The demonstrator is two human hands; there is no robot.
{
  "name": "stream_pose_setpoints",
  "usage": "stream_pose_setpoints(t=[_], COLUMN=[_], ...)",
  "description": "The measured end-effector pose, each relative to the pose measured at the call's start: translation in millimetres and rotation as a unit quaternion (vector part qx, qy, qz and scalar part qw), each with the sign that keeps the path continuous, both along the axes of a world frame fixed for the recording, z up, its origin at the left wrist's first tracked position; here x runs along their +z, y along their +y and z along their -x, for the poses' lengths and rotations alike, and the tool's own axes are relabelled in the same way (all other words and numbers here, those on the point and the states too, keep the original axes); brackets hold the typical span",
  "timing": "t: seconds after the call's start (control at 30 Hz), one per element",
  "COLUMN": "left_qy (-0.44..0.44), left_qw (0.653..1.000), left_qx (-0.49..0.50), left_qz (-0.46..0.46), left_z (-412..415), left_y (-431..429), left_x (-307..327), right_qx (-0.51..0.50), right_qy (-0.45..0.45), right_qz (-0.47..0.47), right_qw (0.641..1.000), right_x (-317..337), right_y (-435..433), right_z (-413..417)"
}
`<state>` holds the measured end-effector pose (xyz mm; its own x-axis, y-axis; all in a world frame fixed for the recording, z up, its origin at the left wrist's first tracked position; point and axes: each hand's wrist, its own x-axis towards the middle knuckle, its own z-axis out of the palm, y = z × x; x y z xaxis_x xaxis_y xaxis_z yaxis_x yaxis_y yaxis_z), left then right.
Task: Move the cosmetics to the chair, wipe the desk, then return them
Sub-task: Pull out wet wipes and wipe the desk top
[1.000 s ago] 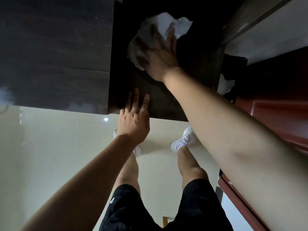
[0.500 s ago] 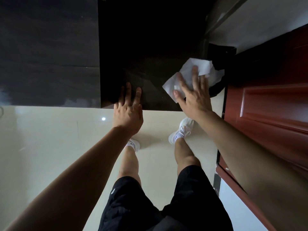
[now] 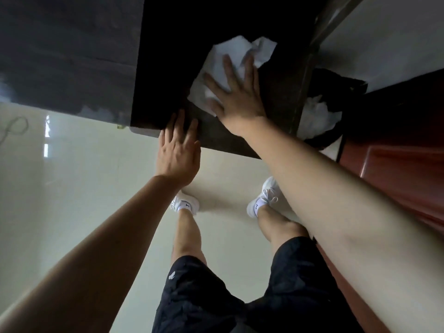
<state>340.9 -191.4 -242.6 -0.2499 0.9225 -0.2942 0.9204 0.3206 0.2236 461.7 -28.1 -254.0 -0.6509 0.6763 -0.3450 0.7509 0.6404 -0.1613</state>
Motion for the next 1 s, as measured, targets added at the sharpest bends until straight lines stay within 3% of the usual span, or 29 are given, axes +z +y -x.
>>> stream_pose_setpoints(t=[0.13,0.3,0.47,0.7,0.8,0.87,1.0], left_qy=[0.018,-0.002,-0.006,-0.012,-0.016,-0.019,-0.025], left_qw=[0.998,0.994,0.994,0.993,0.993,0.992,0.992], left_qx=[0.059,0.097,0.052,0.023,0.025,0.024,0.027], left_qz=[0.005,0.056,0.098,0.112,0.118,0.119,0.122], left_z=[-15.6,-0.7,29.8,42.9,41.1,40.6,40.0], left_y=[-28.0,-50.1,-58.4,-61.5,-61.3,-61.9,-61.2], left_x=[10.5,6.0,-0.3,1.6,3.8,4.2,2.7], right_qx=[-0.004,-0.046,-0.093,0.004,0.073,0.051,-0.015], right_qy=[0.049,0.016,0.001,-0.056,-0.009,0.032,0.021], right_qz=[-0.001,0.011,0.005,-0.014,-0.052,-0.045,-0.012], right_qw=[0.999,0.999,0.996,0.998,0.996,0.997,1.0], right_x=[0.8,0.4,-1.7,0.0,6.6,5.7,2.0], right_y=[-49.8,-58.1,-25.4,-31.1,-79.5,-103.5,-113.3], right_z=[-87.4,-129.4,-54.4,74.9,44.0,1.4,-72.2])
